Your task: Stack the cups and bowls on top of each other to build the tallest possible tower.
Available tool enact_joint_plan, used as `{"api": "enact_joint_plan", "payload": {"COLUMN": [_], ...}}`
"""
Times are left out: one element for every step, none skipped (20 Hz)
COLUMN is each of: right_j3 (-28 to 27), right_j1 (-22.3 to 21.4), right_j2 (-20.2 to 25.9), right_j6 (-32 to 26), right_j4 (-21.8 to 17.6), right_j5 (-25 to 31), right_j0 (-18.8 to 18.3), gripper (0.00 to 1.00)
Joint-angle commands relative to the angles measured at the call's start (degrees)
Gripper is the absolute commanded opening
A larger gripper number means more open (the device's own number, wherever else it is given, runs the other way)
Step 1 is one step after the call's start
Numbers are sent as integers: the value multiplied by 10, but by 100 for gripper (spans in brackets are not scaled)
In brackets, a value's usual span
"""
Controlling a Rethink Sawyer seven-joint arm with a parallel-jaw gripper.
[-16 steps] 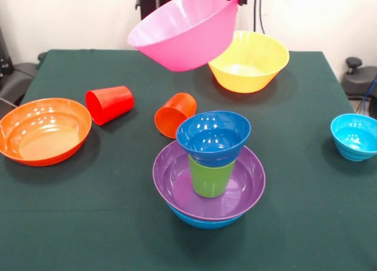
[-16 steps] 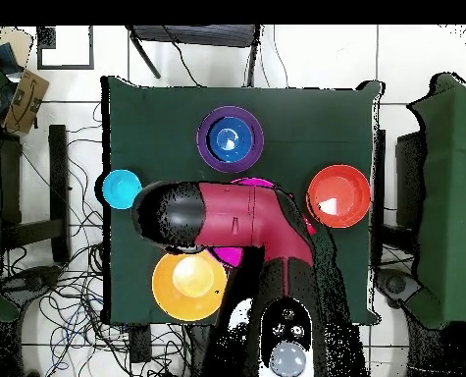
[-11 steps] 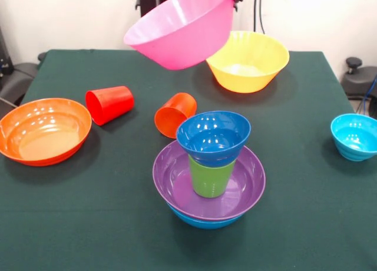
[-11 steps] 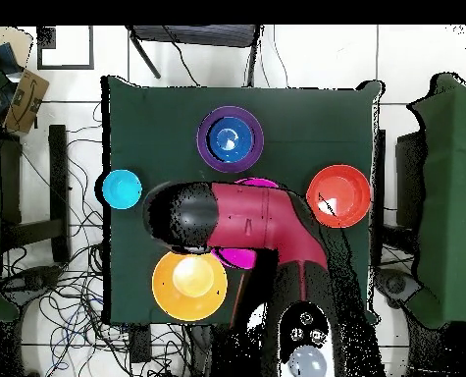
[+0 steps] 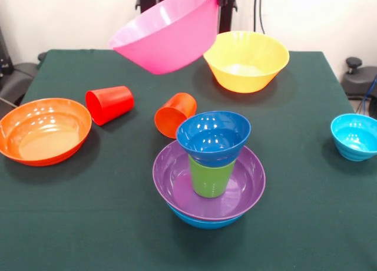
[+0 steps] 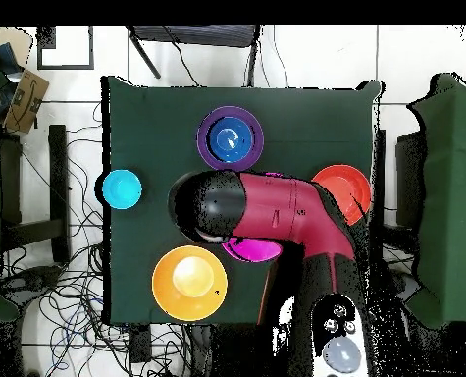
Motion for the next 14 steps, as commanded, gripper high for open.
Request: {"api": "enact_joint_plan", "payload": {"right_j3": [-57, -62, -67, -75, -83, -91, -100, -108, -117, -124, -132, -136, -141, -147], "right_j1": [55, 58, 61, 65, 70, 74, 78, 83, 88, 94, 101, 104, 107, 113], "right_j2": [70, 71, 73, 74, 74, 74, 74, 76, 76, 76, 76, 75, 74, 75], "right_j6": [-87, -88, -89, -90, -89, -90, -91, -93, -94, -93, -91, -88, -85, -82], "right_j4": [-55, -55, -55, -56, -58, -60, -62, -63, -65, -66, -67, -69, -71, -73], "right_j5": [4, 5, 8, 15, 20, 25, 33, 39, 44, 44, 47, 47, 47, 44], "right_j0": [0, 0, 0, 0, 2, 3, 4, 4, 6, 6, 8, 10, 12, 13], "gripper": [0, 0, 0, 0, 0, 0, 0, 0, 0, 0, 0, 0, 0, 0]}}
